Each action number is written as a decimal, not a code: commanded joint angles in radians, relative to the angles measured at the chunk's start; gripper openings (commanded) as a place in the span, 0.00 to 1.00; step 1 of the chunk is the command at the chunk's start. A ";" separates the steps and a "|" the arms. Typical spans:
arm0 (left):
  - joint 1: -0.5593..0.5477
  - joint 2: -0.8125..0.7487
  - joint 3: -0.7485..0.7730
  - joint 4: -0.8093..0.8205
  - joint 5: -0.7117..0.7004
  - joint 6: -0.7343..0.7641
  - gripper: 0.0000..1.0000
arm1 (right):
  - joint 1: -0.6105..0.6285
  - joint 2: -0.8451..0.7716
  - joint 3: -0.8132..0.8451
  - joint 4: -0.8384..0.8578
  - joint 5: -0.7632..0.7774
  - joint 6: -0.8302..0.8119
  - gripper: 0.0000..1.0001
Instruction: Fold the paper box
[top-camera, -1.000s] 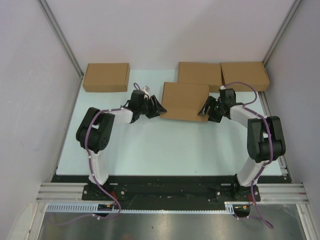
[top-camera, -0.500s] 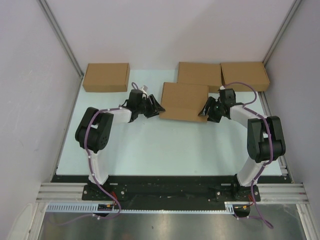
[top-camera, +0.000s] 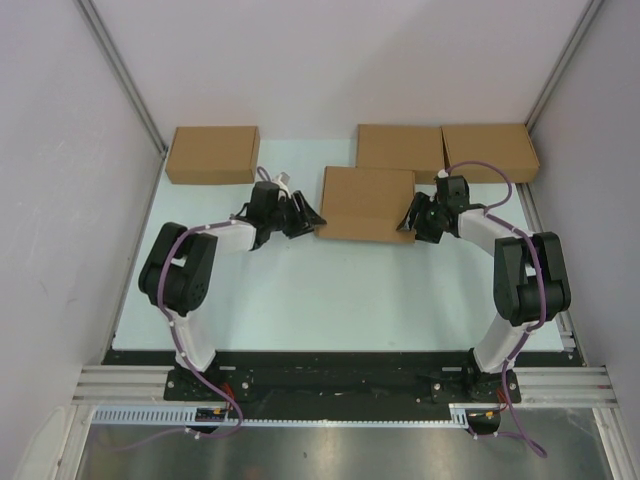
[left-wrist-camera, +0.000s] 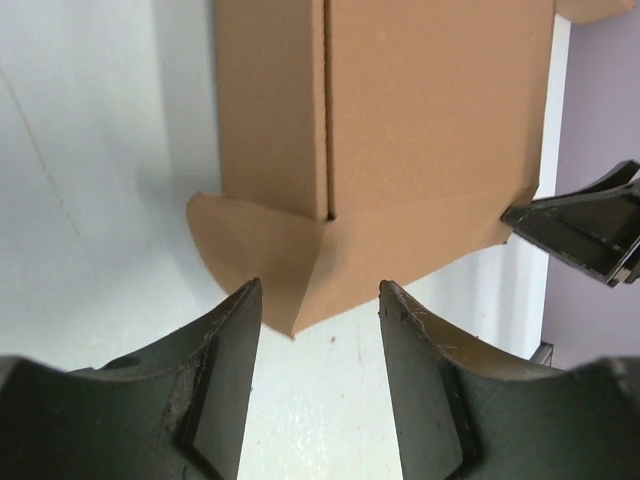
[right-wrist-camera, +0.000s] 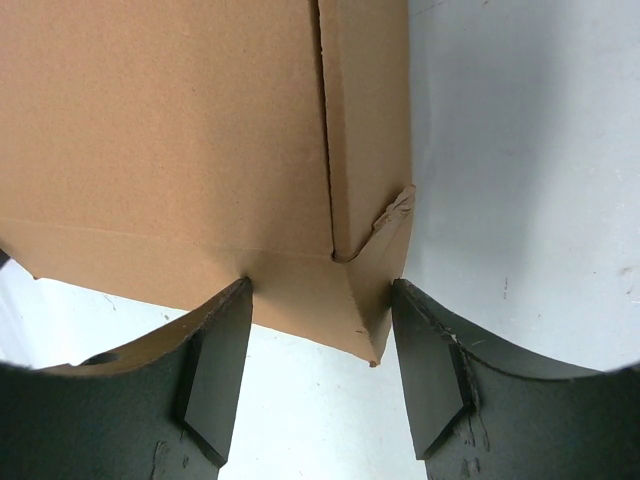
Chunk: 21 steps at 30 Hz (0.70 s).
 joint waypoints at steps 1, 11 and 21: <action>0.006 -0.068 -0.062 0.031 0.028 0.021 0.55 | 0.003 -0.025 0.042 0.040 0.043 -0.011 0.61; -0.007 -0.045 -0.021 -0.007 0.013 0.038 0.59 | 0.019 -0.024 0.042 0.042 0.040 -0.010 0.63; 0.016 -0.095 0.051 -0.114 -0.054 0.103 0.64 | 0.022 -0.070 0.057 -0.007 0.086 -0.008 0.84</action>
